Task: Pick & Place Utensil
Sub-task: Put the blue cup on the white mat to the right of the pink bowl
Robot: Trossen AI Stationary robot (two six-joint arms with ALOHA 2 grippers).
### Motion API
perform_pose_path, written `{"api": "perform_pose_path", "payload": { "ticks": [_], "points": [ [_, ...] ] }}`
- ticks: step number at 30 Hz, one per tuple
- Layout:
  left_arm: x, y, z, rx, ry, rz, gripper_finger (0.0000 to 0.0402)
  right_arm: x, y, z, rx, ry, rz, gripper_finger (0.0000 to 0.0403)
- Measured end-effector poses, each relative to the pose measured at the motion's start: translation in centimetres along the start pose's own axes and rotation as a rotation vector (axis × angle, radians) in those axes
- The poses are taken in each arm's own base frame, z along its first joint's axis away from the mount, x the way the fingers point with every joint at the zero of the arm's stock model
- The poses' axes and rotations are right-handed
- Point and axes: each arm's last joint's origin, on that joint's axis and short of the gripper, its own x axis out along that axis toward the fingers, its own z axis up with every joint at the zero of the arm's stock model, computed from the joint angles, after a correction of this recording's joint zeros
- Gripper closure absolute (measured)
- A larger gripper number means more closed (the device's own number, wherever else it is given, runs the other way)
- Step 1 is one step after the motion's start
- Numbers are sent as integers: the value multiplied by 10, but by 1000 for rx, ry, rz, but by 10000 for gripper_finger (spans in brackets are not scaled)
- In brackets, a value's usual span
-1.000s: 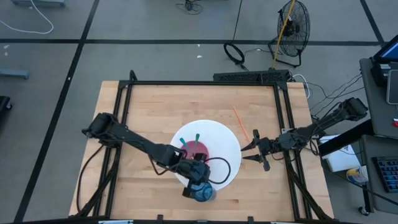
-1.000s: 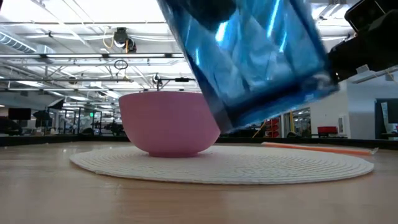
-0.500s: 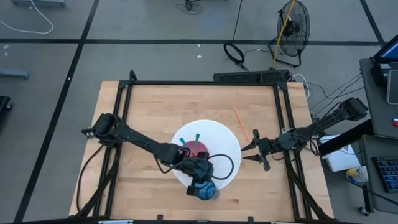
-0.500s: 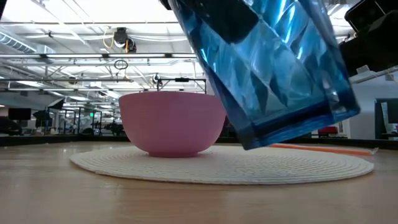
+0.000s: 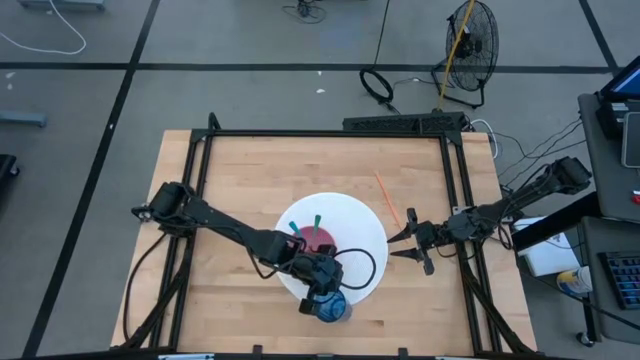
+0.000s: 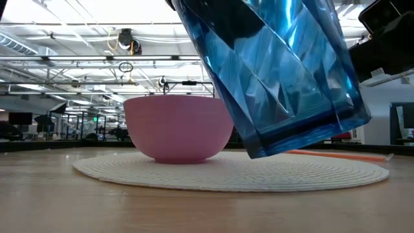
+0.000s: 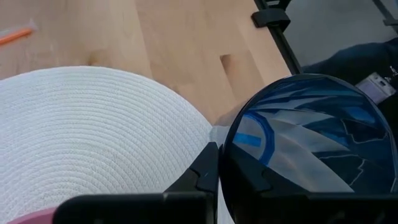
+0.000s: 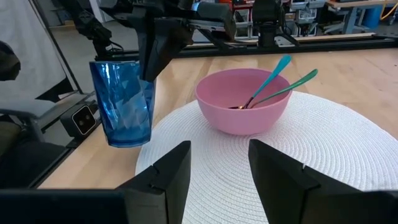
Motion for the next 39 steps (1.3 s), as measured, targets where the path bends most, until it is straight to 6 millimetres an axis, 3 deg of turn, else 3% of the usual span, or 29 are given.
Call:
{"api": "perform_pose_path", "payload": {
  "ticks": [33, 39],
  "points": [
    [7, -4, -5, 20, 30, -18, 379, 0, 0, 0, -1, 3, -1, 248],
    [7, -3, -5, 16, 24, 24, 331, 0, 0, 0, -1, 3, -1, 248]
  ]
}}
